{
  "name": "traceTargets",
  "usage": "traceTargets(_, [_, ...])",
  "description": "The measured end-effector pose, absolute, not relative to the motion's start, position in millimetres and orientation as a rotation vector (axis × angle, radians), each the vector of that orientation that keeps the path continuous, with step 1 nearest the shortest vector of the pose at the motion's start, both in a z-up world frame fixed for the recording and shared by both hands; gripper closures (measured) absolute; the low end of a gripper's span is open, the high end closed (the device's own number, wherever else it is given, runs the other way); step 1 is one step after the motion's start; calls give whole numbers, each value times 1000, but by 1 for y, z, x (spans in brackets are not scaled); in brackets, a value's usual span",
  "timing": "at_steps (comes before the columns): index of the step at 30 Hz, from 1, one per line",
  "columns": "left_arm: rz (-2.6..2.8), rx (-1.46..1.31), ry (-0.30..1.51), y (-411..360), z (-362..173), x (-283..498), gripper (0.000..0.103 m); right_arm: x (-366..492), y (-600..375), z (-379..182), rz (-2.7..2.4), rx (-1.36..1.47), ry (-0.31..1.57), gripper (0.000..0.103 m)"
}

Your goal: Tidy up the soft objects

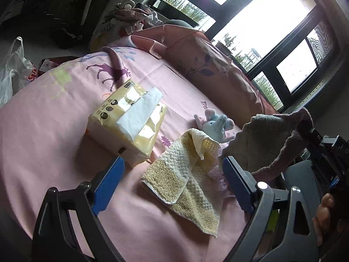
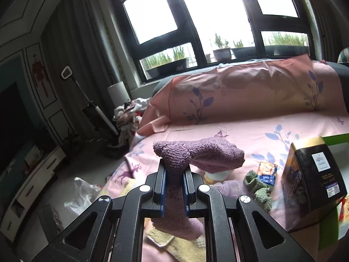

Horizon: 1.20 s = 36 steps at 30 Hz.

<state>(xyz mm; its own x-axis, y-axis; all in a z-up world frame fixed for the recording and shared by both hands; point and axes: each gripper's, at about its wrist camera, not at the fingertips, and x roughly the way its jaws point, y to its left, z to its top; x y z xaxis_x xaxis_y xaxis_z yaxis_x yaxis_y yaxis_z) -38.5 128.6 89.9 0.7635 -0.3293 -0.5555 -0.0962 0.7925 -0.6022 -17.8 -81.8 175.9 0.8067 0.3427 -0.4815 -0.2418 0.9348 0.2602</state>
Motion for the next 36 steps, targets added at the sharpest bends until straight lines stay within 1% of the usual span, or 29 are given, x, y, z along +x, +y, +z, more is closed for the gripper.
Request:
traceTargets(2, [-138, -664, 721, 133, 88, -37, 12, -17, -72, 143, 330, 155, 645, 89])
traceTargets(5, [-161, -658, 786, 137, 83, -31, 12, -15, -64, 88, 420, 194, 898, 89])
traceTargets(7, [-162, -679, 816, 141, 78, -29, 12, -18, -61, 59, 469, 206, 1024, 89])
traceTargets(12, [-160, -628, 884, 134, 71, -27, 12, -19, -61, 27, 390, 177, 1153, 89])
traceTargets(15, [-170, -574, 923, 123, 68, -26, 12, -23, -67, 29, 415, 195, 1188, 89])
traceTargets(17, [-174, -546, 939, 118, 66, -28, 12, -28, -75, 39, 433, 211, 1199, 80])
traceTargets(19, [-191, -537, 947, 115, 65, -30, 12, -35, -87, 52, 448, 236, 1183, 45])
traceTargets(20, [-201, -537, 950, 114, 65, -30, 12, -39, -95, 58, 444, 248, 1162, 40])
traceTargets(21, [-211, -537, 953, 112, 65, -31, 12, -43, -102, 64, 431, 256, 1136, 37])
traceTargets(24, [-233, -523, 965, 104, 63, -34, 13, -39, -122, 80, 381, 290, 1076, 37])
traceTargets(26, [-257, -498, 980, 94, 61, -36, 18, -30, -132, 84, 358, 342, 1071, 37])
traceTargets(28, [-291, -476, 1014, 82, 57, -37, 26, -17, -131, 82, 372, 361, 1084, 37])
traceTargets(29, [-300, -472, 1030, 75, 55, -36, 28, -7, -129, 80, 379, 360, 1098, 37])
traceTargets(35, [-347, -446, 1099, 52, 42, -33, 42, 26, -101, 46, 386, 316, 1208, 37])
traceTargets(36, [-348, -445, 1110, 51, 39, -32, 45, 28, -99, 40, 380, 316, 1222, 37])
